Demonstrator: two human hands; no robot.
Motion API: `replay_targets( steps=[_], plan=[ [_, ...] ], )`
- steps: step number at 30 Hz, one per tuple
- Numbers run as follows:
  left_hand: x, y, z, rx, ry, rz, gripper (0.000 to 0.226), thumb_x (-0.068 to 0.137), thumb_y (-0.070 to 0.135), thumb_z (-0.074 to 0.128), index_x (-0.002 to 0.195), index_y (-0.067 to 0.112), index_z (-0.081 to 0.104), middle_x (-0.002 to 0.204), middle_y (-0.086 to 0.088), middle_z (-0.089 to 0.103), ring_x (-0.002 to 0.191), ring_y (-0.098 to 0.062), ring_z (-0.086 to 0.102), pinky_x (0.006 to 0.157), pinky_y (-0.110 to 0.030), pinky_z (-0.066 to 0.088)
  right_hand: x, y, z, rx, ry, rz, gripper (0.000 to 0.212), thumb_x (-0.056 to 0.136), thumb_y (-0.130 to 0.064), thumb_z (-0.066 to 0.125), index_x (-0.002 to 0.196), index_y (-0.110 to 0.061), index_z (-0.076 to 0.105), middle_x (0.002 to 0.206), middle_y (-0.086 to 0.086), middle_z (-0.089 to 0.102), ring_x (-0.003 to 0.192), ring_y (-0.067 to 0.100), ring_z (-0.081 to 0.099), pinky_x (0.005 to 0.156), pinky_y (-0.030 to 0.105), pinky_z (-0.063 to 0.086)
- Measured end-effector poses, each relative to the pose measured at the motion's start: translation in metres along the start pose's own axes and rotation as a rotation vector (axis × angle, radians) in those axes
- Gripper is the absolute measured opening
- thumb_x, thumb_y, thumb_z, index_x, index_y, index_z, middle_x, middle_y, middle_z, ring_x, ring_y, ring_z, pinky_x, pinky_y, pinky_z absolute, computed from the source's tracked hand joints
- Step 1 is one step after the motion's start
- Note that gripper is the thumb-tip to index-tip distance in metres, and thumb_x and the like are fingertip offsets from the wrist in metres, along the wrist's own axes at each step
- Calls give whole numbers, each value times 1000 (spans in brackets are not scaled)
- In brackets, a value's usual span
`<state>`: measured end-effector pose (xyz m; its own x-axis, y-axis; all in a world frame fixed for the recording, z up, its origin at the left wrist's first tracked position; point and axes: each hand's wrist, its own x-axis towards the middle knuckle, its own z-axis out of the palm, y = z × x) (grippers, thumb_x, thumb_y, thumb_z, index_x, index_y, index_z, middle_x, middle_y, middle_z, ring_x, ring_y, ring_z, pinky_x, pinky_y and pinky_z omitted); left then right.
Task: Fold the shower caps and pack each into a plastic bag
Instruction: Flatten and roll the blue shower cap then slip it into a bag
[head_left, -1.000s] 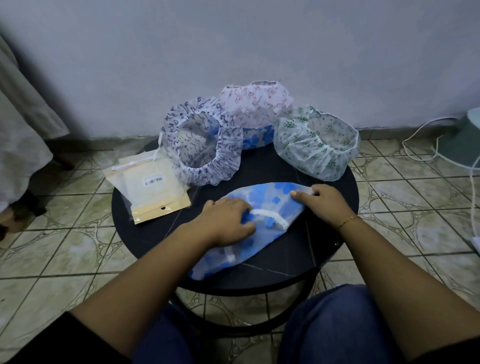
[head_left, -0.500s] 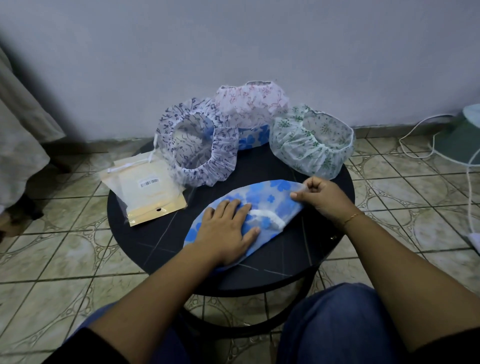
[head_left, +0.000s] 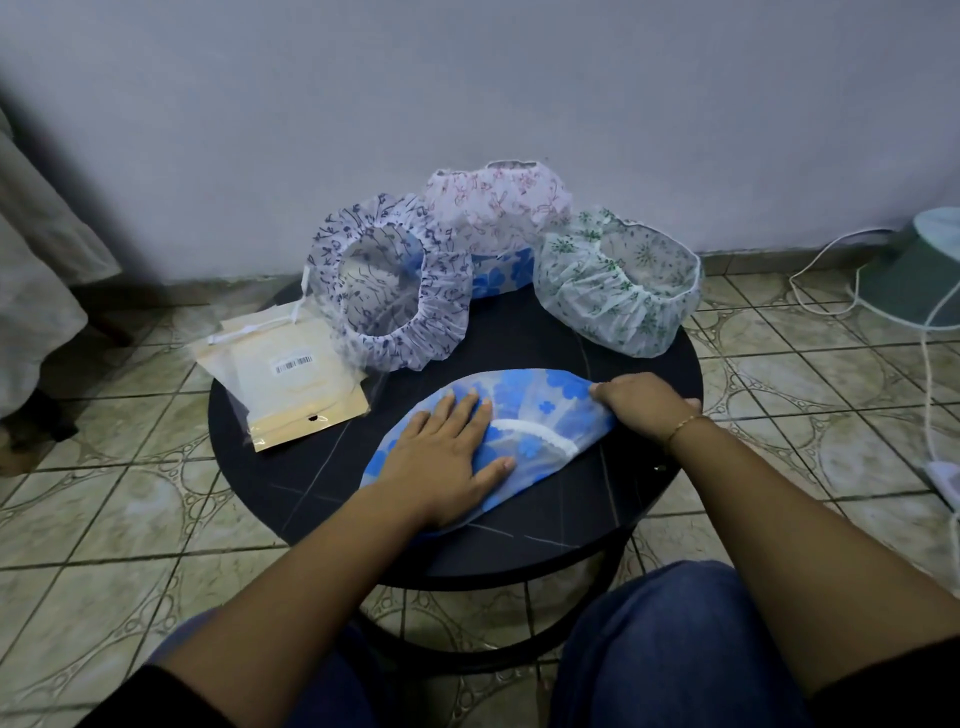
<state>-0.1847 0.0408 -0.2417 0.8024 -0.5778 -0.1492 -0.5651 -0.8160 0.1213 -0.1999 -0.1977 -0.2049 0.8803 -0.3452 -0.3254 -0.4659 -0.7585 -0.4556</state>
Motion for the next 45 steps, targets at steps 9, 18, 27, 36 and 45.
replay_targets(
  steps=[9, 18, 27, 36, 45],
  plan=[
    [1, 5, 2, -50, 25, -21, 72, 94, 64, 22, 151, 31, -6, 159, 5, -13, 145, -15, -16, 119, -38, -7, -27, -33, 37, -160, 556, -475, 41, 94, -21, 46, 134, -15, 48, 137, 7, 47, 126, 26, 37, 101, 36, 26],
    [-6, -10, -7, -274, 334, 42, 71, 82, 61, 35, 133, 15, 54, 148, -7, 41, 139, -25, 33, 113, -34, 23, -20, -34, 63, -349, 18, -311, 70, 93, -64, 20, 151, -29, 3, 160, 0, -5, 146, 19, -6, 116, 44, -3],
    [-33, -38, -19, -585, 427, -425, 53, 80, 48, 69, 123, 22, 53, 94, 7, 56, 88, -13, 56, 76, -30, 43, -37, -55, 64, -464, 281, -465, 58, 95, -40, 38, 148, -31, 17, 159, 2, 6, 146, 24, 0, 114, 54, 0],
    [-44, -45, -20, -905, 341, -411, 28, 84, 38, 68, 108, 26, 61, 74, 6, 56, 69, -8, 54, 64, -19, 43, -30, -60, 79, -460, -9, -367, 59, 90, -69, 14, 145, -51, 0, 158, -8, -14, 144, 24, -18, 106, 67, -10],
    [-47, -60, -36, -847, 24, -401, 64, 79, 32, 76, 137, 23, 50, 112, 2, 67, 100, -8, 61, 94, -21, 43, -31, -60, 79, -456, 11, -354, 59, 90, -69, 13, 144, -51, 0, 158, -8, -11, 144, 23, -17, 106, 68, -8]
  ],
)
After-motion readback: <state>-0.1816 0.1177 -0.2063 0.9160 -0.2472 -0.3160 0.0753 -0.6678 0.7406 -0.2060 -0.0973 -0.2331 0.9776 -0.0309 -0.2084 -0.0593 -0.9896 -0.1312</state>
